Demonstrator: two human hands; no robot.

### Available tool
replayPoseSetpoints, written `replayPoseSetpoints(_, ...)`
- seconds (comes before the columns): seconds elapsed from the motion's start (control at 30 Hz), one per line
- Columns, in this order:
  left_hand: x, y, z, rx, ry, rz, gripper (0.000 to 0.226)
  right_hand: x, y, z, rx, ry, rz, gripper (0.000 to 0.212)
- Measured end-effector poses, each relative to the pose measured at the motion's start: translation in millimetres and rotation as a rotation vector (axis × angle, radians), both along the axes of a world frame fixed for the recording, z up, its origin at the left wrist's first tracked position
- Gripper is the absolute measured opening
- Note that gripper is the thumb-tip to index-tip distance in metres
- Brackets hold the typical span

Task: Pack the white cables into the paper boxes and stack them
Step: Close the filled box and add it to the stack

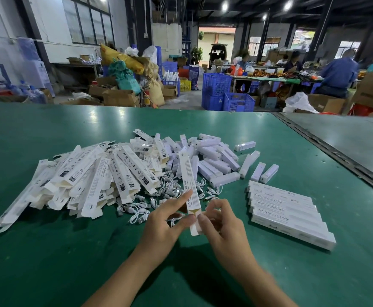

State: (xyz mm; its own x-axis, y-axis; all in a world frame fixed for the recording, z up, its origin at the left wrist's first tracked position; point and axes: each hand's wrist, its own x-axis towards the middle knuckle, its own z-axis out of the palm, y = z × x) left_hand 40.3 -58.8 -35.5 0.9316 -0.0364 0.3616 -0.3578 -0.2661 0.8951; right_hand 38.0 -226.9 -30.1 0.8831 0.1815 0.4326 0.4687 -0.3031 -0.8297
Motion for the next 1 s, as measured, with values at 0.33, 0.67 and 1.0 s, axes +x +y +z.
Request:
replayPoseSetpoints(0.33, 1.8, -0.4, -1.7, -0.110, 0.025, 0.022, 0.042, 5.3, -8.2, 0.3, -0.266, -0.125, 0.098, 0.037)
replayPoseSetpoints(0.67, -1.8, -0.6, 1.9, -0.096, 0.048, -0.023, 0.056, 5.5, -6.1, 3.4, -0.207, -0.355, -0.026, 0.015)
replayPoseSetpoints(1.0, -1.2, -1.6, 0.1, -0.104, 0.033, -0.002, 0.032, 8.5, -5.8, 0.5, -0.124, -0.470, -0.063, 0.010)
